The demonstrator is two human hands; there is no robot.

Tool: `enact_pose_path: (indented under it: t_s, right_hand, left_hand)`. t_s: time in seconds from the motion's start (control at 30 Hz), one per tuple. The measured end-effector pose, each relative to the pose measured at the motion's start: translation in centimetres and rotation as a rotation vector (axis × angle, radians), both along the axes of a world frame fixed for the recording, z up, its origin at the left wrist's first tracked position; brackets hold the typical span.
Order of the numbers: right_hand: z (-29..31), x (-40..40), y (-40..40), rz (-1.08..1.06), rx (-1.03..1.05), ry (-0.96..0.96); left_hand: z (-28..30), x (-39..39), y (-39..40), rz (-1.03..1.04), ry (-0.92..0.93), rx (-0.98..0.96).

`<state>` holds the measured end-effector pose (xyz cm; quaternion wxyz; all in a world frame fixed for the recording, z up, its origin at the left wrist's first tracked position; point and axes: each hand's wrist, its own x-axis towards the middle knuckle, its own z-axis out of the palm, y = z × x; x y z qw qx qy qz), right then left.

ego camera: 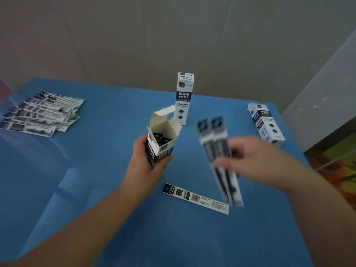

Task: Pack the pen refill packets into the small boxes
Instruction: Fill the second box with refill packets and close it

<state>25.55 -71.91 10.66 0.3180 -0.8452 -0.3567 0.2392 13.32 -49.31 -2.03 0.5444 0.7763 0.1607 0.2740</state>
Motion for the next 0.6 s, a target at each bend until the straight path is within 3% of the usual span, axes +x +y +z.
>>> enact_pose_path:
  t_s: [0.07, 0.13, 0.4, 0.6]
  right_hand:
    - [-2.1, -0.7, 0.4, 0.131, -0.393, -0.074]
    - [-4.3, -1.8, 1.4, 0.194, -0.551, -0.127]
    - [-9.3, -4.4, 2.9, 0.190, -0.617, -0.398]
    - [-9.9, -4.4, 2.8, 0.181, -0.585, -0.407]
  left_hand:
    - [0.2, 0.0, 0.0, 0.006, 0.004, -0.005]
    - [0.2, 0.1, -0.1, 0.007, 0.001, -0.011]
    - [0.0, 0.2, -0.1, 0.014, -0.017, -0.002]
    - [-0.2, 0.2, 0.0, 0.017, -0.014, 0.008]
